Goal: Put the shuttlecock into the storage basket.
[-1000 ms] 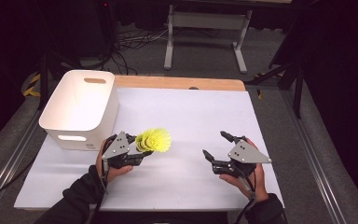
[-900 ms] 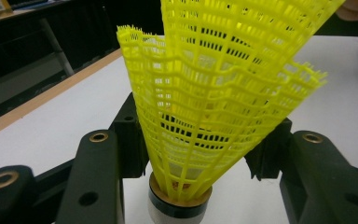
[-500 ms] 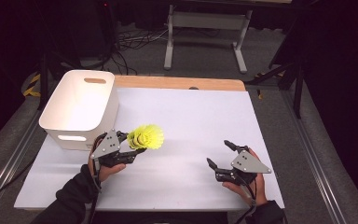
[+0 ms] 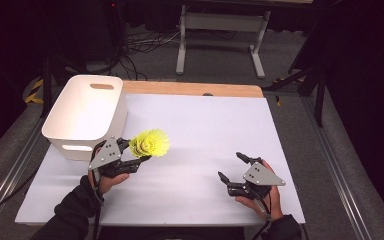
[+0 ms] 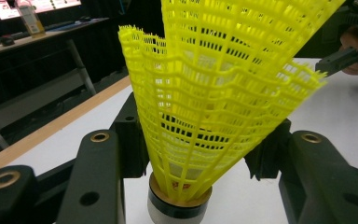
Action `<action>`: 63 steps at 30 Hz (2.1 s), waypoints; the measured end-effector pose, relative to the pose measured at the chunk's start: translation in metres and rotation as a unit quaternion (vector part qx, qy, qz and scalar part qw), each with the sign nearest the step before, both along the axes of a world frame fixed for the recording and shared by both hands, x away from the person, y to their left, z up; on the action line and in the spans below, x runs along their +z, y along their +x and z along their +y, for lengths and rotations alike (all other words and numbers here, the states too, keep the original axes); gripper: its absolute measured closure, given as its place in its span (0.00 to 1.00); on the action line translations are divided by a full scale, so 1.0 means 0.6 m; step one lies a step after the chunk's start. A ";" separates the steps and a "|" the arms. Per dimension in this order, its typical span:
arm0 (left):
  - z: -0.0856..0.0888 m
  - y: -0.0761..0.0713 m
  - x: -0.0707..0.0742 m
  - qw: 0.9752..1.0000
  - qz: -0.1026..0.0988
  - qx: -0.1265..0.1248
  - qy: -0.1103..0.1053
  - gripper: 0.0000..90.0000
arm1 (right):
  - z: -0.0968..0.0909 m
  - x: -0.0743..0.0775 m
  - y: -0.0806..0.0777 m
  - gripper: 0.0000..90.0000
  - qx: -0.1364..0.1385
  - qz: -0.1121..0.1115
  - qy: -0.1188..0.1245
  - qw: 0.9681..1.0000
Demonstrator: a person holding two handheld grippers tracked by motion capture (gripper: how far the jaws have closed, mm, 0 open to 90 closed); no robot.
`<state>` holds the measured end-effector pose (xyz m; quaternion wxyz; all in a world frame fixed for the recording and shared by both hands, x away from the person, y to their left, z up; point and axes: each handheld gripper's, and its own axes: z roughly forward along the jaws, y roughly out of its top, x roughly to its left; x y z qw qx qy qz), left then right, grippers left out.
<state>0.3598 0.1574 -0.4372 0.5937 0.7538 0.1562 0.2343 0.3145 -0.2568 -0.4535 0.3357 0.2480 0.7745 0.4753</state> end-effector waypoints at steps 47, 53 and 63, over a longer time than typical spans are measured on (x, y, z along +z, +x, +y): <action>0.107 -0.044 0.028 0.997 -0.003 0.076 -0.028 0.56 | 0.009 -0.014 0.009 0.20 0.019 0.024 -0.002 1.000; 0.113 -0.045 0.030 0.996 -0.009 0.078 -0.032 0.56 | 0.009 -0.014 0.010 0.20 0.019 0.024 -0.005 1.000; 0.120 -0.046 0.035 0.996 -0.011 0.085 -0.035 0.56 | 0.009 -0.013 0.009 0.20 0.018 0.023 -0.013 0.999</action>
